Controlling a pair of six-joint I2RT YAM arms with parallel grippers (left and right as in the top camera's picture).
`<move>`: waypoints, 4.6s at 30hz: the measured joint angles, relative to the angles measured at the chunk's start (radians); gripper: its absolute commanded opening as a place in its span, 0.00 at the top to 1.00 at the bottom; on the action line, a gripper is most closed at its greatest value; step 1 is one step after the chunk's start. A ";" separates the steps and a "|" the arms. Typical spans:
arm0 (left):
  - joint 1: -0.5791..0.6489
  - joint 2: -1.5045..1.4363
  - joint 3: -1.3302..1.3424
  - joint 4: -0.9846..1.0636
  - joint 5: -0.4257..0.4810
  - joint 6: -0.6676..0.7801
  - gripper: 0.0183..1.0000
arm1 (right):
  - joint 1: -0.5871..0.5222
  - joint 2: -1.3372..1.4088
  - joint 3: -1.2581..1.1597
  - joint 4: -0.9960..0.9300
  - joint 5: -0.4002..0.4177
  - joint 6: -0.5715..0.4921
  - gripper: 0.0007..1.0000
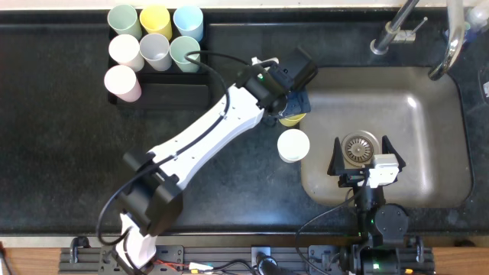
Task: Store Cups
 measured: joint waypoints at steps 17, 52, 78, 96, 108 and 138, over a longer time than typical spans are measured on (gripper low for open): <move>0.074 0.054 0.000 -0.045 0.063 -0.012 0.06 | 0.000 0.000 0.000 0.000 0.000 0.000 0.00; 0.541 -0.221 0.075 -0.458 -0.037 -0.065 0.98 | 0.000 0.000 0.000 0.000 0.000 0.000 0.00; 0.748 -0.202 -0.194 -0.165 -0.028 -0.090 0.98 | 0.000 0.000 0.000 0.000 0.000 0.001 0.00; 0.748 -0.093 -0.204 -0.122 -0.028 -0.090 0.98 | 0.000 0.000 0.000 0.000 0.000 0.000 0.00; 0.748 -0.064 -0.204 -0.119 -0.028 -0.096 0.00 | 0.000 0.000 0.000 0.000 0.000 0.000 0.00; 0.726 -1.505 -1.243 0.678 -0.060 0.872 0.00 | 0.000 0.000 0.000 0.000 0.000 0.000 0.00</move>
